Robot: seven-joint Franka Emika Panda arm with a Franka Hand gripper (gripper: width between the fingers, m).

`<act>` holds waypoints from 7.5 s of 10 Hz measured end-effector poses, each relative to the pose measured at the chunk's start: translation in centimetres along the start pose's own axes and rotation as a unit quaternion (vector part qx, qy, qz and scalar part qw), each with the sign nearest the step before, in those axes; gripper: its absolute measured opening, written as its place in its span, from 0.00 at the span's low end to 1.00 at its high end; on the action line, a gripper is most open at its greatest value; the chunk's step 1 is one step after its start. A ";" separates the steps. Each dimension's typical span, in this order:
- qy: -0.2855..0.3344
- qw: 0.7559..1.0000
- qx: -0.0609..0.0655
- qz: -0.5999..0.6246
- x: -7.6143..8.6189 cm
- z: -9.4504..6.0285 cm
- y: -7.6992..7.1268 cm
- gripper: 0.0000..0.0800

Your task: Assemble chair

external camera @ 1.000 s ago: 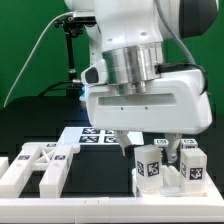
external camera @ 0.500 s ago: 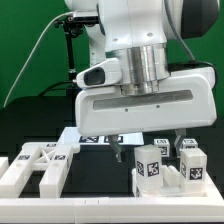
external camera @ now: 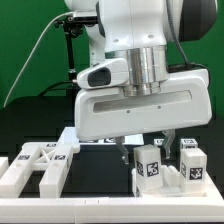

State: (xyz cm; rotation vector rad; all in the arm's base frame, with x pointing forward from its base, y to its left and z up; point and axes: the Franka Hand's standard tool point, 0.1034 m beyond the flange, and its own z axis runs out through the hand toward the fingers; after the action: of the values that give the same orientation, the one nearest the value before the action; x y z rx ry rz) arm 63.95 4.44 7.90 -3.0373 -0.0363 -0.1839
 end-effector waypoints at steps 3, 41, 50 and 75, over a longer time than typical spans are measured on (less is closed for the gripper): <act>0.000 0.992 0.000 0.126 0.0 0.0 -0.2 0.36; 0.017 0.951 -0.013 0.308 0.6 -0.3 0.1 0.75; 0.018 0.996 -0.031 0.086 0.3 0.0 0.2 0.44; 0.010 0.989 -0.027 0.146 0.1 0.8 -1.1 0.67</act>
Offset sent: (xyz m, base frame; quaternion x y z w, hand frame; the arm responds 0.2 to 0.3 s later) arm 0.0032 0.0208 0.0096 -0.0338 -0.0062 0.3038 0.9521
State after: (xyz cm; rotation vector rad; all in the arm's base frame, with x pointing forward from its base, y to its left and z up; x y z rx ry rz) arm 64.14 5.58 7.23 -3.0444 0.4187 -0.1938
